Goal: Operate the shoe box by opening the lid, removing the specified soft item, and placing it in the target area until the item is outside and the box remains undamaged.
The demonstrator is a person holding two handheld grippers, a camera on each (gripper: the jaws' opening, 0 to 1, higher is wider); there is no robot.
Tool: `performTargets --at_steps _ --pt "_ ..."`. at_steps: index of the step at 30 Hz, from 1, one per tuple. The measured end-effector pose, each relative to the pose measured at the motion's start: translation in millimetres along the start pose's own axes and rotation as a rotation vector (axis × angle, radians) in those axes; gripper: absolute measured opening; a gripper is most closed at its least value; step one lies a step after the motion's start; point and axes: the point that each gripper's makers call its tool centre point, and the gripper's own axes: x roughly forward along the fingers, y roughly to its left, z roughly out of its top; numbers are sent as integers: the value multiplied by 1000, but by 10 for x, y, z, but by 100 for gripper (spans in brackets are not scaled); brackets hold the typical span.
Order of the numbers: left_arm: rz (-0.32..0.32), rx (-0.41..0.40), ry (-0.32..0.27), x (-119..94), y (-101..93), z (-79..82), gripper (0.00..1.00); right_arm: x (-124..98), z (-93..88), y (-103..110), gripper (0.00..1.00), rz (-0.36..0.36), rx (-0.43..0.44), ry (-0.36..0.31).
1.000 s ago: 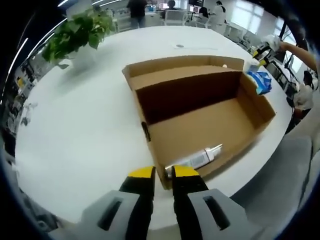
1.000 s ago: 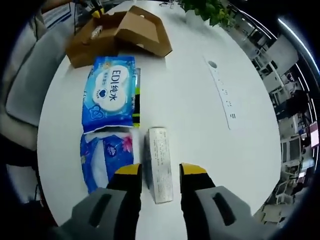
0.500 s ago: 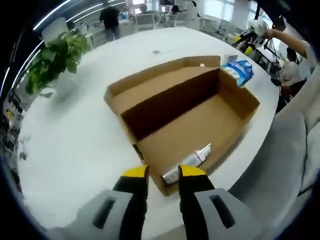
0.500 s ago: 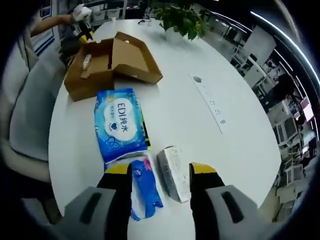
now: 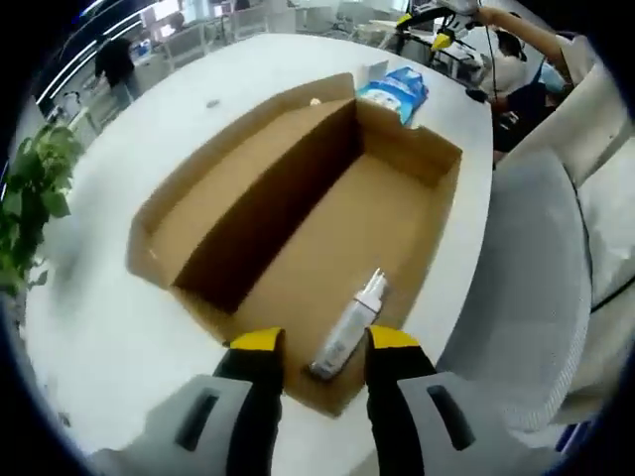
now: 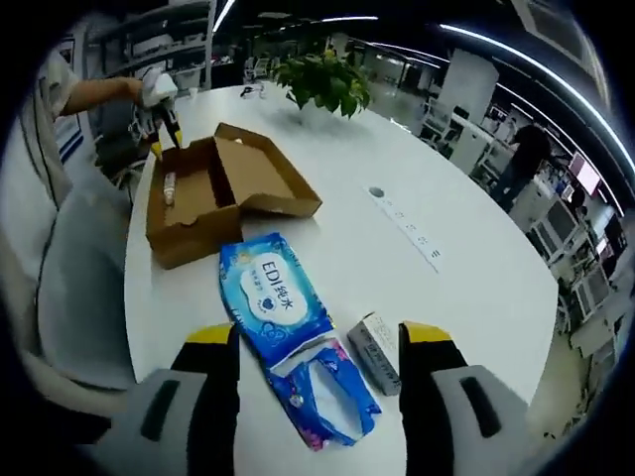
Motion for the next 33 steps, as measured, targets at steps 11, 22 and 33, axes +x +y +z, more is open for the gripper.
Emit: performTargets --at_steps 11,22,33 --pt "-148 188 99 201 -66 56 35 -188 -31 378 78 0 107 -52" --pt "-252 358 215 401 -131 -53 39 -292 -122 716 88 40 147 -55" --pt "-321 433 268 532 -147 -138 39 -329 -157 815 89 29 166 -59"
